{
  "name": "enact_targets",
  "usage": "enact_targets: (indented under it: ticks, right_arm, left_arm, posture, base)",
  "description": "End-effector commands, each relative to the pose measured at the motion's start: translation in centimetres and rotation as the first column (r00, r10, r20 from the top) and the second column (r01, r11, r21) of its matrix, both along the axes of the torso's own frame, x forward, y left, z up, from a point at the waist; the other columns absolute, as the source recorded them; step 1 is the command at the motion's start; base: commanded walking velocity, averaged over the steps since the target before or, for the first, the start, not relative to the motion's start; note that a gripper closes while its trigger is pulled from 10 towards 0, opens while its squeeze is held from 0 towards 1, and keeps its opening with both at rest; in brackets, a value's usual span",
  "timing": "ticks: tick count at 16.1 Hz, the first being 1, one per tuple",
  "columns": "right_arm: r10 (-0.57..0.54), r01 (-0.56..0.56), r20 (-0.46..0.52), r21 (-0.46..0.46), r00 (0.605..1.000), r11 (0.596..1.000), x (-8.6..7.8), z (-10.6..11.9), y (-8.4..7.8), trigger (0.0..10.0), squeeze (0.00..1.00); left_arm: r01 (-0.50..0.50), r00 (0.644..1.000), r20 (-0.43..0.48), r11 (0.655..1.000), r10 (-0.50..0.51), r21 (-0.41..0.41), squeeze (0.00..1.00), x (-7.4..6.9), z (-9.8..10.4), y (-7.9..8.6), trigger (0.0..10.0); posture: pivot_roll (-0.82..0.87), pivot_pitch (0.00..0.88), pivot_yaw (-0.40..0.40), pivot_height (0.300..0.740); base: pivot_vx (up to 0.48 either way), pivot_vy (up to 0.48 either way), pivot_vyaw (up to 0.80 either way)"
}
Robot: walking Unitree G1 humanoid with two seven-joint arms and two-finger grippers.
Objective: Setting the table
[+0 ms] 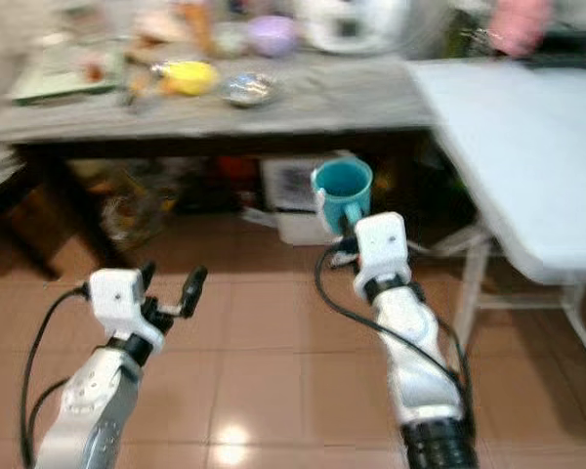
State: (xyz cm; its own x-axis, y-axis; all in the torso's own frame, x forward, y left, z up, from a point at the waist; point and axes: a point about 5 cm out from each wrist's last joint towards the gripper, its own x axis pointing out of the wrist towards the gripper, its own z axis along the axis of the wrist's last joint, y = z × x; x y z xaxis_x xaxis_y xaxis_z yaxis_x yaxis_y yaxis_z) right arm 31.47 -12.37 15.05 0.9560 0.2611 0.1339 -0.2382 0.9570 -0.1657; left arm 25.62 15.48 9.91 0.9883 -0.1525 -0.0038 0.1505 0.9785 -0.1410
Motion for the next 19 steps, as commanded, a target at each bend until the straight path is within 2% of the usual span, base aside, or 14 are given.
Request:
enact_targets:
  ticks: [1,9,13,19]
  right_arm:
    - [-0.016,0.016,0.012,-0.015,1.000,1.000,-0.09,0.13,-0.70,10.0,0.00]
    - [-0.029,0.029,-0.002,0.000,1.000,1.000,-0.02,-0.06,-0.86,10.0,0.00]
    - [-0.027,0.027,-0.006,0.005,1.000,1.000,-0.09,-0.12,-0.84,10.0,0.00]
    - [-0.025,0.025,0.004,-0.011,1.000,1.000,-0.14,0.00,-0.79,10.0,0.00]
  left_arm:
    - [0.007,1.000,0.016,1.000,-0.007,0.000,0.00,0.12,0.39,-0.37,10.0]
    - [0.027,1.000,0.017,1.000,-0.026,-0.007,0.00,0.30,0.34,-0.82,10.0]
    - [0.031,0.999,0.015,1.000,-0.031,-0.004,0.00,0.24,0.27,-0.91,10.0]
    - [0.039,0.999,0.014,0.999,-0.039,-0.003,0.00,0.25,0.22,-1.08,10.0]
  posture:
    - [-0.15,0.092,0.062,0.740]
    - [-0.16,0.092,0.064,0.740]
    - [-0.16,0.094,0.065,0.740]
    - [-0.16,0.095,0.063,0.740]
  base:
    - [0.345,0.000,0.00]
    - [0.480,0.000,0.00]
    - [0.480,0.000,-0.80]
    - [0.480,0.000,0.00]
